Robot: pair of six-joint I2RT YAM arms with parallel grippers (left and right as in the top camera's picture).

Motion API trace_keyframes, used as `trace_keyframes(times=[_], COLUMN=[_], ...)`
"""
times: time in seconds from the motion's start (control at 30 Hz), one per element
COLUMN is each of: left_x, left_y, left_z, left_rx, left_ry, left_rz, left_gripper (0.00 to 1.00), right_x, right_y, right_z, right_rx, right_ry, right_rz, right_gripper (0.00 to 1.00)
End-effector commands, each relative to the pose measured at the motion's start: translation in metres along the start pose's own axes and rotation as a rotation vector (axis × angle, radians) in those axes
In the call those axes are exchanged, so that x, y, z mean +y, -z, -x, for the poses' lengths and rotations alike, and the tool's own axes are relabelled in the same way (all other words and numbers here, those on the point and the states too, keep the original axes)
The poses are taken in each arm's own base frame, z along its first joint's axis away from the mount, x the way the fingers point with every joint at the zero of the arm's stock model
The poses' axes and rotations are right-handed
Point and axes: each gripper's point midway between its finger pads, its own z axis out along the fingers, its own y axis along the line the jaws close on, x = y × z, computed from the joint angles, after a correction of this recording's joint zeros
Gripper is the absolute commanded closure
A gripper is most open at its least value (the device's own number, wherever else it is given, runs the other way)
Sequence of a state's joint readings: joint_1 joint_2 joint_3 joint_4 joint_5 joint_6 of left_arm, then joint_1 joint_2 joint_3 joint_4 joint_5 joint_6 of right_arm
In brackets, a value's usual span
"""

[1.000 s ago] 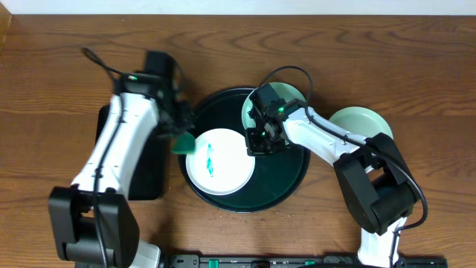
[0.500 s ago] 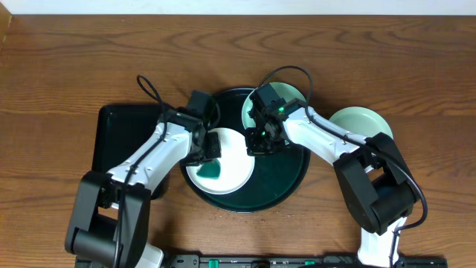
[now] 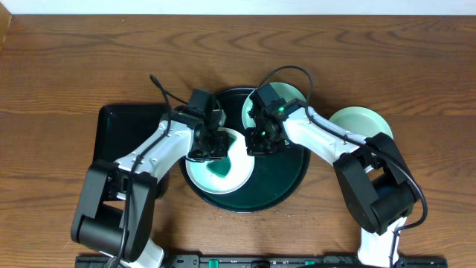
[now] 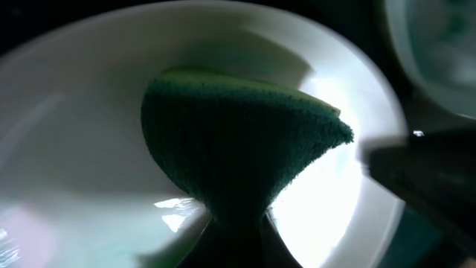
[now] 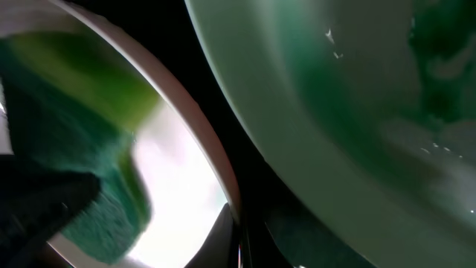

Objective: Clean dirty plates on tray and stack at the side
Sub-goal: 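Scrub the white plate with the sponge in the left gripper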

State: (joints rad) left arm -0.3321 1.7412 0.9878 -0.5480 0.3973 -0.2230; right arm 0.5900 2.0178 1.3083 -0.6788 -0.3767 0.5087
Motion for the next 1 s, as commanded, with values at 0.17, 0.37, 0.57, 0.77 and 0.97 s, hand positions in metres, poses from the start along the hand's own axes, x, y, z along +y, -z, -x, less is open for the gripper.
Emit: trace_keyframes(times=[0.17, 0.37, 0.57, 0.77, 0.97], left_x=[0.034, 0.097, 0.103, 0.082, 0.018], left_y=[-0.006, 0.020, 0.025, 0.013, -0.002], left_z=[-0.002, -0.008, -0.014, -0.032, -0.051], left_rx=[-0.017, -0.089, -0.067, 0.063, 0.210], left_ry=[0.097, 0.243, 0.244, 0.150, -0.098], left_rz=[0.192, 0.577, 0.618, 0.481, 0.076], left_gripper=[0.92, 0.93, 0.93, 0.93, 0.93], right_x=[-0.010, -0.010, -0.010, -0.010, -0.009], right_y=[-0.006, -0.006, -0.006, -0.006, -0.006], right_z=[0.007, 0.007, 0.007, 0.007, 0.007], right_rx=[-0.009, -0.008, -0.008, -0.007, -0.004], right_ry=[-0.022, -0.022, -0.022, -0.023, -0.023], right_rz=[-0.029, -0.030, -0.029, -0.026, -0.021], right_gripper=[0.99, 0.99, 0.99, 0.99, 0.99])
